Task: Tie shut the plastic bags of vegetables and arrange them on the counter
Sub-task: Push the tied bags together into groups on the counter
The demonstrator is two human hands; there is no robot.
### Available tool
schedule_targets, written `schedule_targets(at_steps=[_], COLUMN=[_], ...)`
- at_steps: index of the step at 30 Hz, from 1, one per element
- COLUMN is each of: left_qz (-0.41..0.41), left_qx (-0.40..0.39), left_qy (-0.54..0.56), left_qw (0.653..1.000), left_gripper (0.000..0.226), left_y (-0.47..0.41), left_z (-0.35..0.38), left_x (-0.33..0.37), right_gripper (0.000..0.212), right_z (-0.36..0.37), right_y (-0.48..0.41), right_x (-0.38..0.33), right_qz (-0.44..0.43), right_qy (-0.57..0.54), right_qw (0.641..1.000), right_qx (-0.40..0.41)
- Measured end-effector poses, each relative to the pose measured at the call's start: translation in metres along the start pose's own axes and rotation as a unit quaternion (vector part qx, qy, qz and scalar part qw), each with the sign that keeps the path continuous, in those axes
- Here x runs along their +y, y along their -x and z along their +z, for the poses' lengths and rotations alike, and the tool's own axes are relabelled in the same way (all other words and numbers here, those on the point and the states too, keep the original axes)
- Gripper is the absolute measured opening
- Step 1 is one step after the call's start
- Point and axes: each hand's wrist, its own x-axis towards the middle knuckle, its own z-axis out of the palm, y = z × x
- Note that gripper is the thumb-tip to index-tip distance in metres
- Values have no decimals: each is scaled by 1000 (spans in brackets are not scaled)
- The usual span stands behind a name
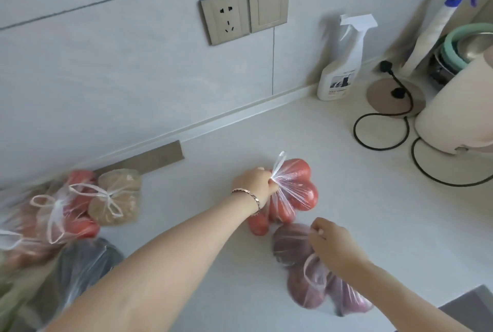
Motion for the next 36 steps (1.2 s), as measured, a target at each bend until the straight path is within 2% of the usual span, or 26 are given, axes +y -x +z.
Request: schedule_targets(at_steps=[3,6,11,16,24,29,31,34,36], left_qz=[-28,-61,-131,-198,-259,-265,-267,-270,-270], left_qx=[31,59,78,99,37,-12,-33,-44,-57], left_qy=[78,115,200,262,276,321,332,312,274], left_qw=[996,990,968,940,925,909,904,910,921], left_gripper=[24,38,40,44,42,46,46,45,43], left_y=[21,53,106,142,183,186,191,198,199], left_z=[-14,-28,-24,-11,20,15,18,22,23], left_x=[-42,-89,-154,-189,-205,-205,-205,-207,-207], right_gripper=[20,22,26,25,17,40,43,37,19], right_z=[13,29,47,73,136,165,174,181,178], right_y=[4,1,-14,-51,-100,-117,-115,-115,-109], right_x=[-26,-55,-98,-163,-256,-289,-293,-293,-292], right_qz=[3,-1,21,28,-2,2,-2,4,2], right_qy=[-107,-169,-266,-275,-258,-235,-219,-237,-267], right_qw=[994,986,962,959,966,972,975,971,960], right_qx=[-7,-3,54,64,33,-22,-42,-44,-81])
